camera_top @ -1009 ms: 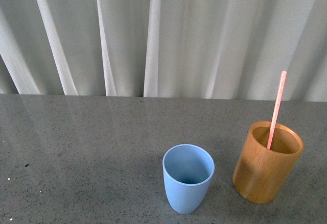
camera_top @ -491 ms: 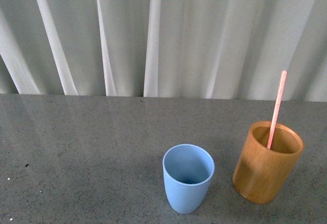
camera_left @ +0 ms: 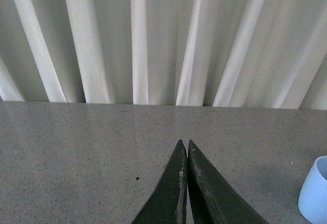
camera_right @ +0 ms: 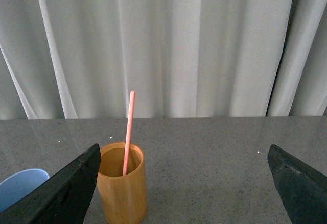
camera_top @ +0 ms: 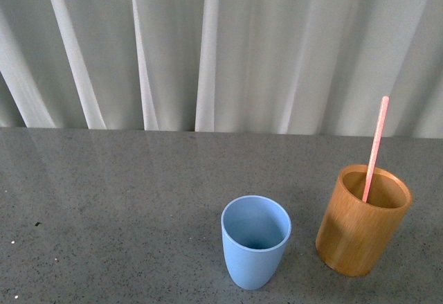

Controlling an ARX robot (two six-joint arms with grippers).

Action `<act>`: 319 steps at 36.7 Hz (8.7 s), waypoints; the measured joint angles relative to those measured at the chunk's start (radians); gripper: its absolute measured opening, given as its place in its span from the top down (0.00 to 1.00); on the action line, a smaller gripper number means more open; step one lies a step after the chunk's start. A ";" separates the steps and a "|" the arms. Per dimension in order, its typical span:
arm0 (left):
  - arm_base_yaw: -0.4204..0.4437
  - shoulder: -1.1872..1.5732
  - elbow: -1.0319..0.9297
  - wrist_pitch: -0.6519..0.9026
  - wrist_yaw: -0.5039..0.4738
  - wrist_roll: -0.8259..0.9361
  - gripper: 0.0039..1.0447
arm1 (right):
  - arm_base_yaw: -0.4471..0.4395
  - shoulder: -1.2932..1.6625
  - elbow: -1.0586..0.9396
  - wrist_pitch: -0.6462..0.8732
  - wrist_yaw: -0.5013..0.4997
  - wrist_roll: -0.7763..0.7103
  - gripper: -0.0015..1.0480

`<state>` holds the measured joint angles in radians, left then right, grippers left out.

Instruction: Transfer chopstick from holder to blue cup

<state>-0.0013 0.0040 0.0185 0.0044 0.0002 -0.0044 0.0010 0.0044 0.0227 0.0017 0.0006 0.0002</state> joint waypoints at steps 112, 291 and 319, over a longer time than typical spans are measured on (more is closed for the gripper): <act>0.000 -0.001 0.000 -0.004 0.000 0.000 0.06 | 0.041 1.789 0.568 0.958 -0.134 0.118 0.10; 0.000 -0.002 0.000 -0.004 0.000 0.000 0.06 | 0.001 0.953 0.029 0.892 -0.002 -0.018 0.64; 0.000 -0.002 0.000 -0.004 0.000 0.000 0.06 | 0.001 0.402 0.000 0.405 -0.002 -0.011 0.99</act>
<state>-0.0013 0.0025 0.0185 0.0006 -0.0002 -0.0044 0.0017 0.4065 0.0227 0.4068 -0.0017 -0.0109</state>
